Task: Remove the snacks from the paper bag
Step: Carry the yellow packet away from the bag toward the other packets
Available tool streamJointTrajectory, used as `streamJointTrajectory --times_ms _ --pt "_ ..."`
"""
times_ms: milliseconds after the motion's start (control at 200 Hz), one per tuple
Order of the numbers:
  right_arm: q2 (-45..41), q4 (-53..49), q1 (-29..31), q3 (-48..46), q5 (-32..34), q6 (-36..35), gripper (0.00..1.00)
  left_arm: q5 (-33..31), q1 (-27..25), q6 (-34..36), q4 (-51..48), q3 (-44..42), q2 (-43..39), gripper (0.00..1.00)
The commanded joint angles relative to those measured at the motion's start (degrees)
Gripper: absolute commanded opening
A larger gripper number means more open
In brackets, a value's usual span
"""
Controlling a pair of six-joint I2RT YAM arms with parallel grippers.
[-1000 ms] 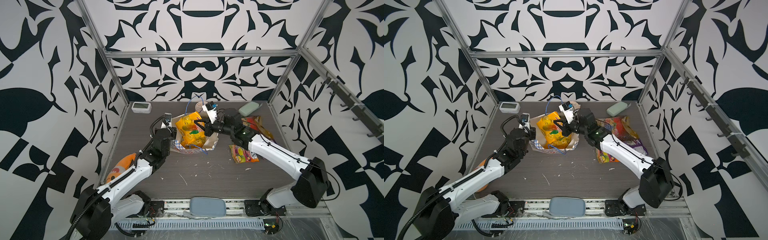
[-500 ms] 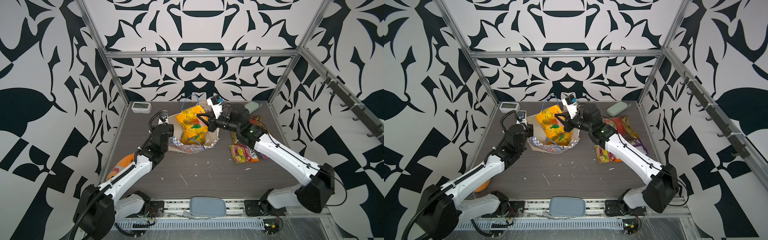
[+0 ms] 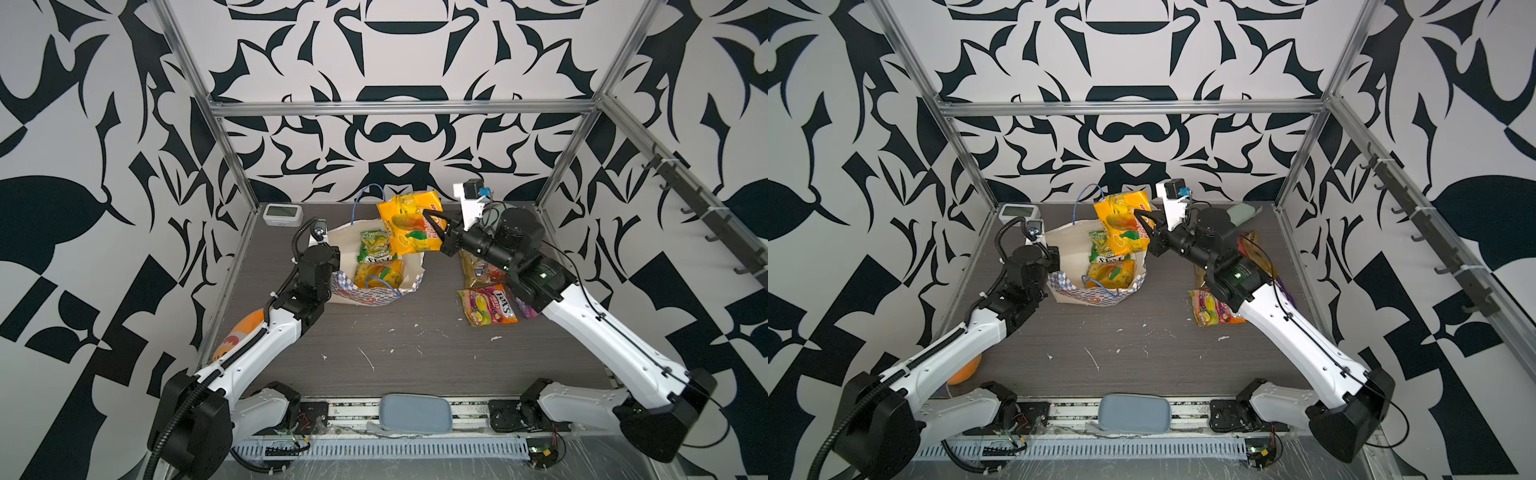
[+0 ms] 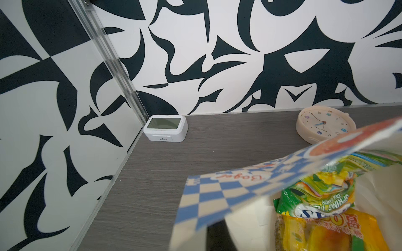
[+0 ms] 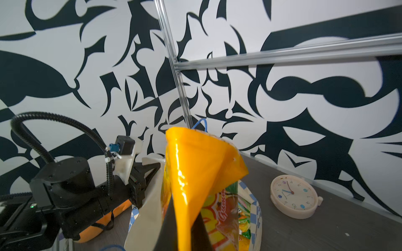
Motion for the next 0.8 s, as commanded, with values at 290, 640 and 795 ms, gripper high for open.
streamJointTrajectory --times_ms 290,640,795 --pt "-7.43 -2.38 -4.31 3.0 10.77 -1.3 0.0 -1.93 0.74 -0.7 1.17 -0.49 -2.26 0.0" --pt "-8.72 -8.67 -14.11 2.69 9.03 2.32 0.0 -1.15 0.74 -0.97 1.54 -0.42 -2.46 0.0" --pt "-1.62 -10.26 -17.18 2.83 0.68 4.32 0.0 -0.76 0.7 -1.49 0.96 0.01 -2.08 0.0"
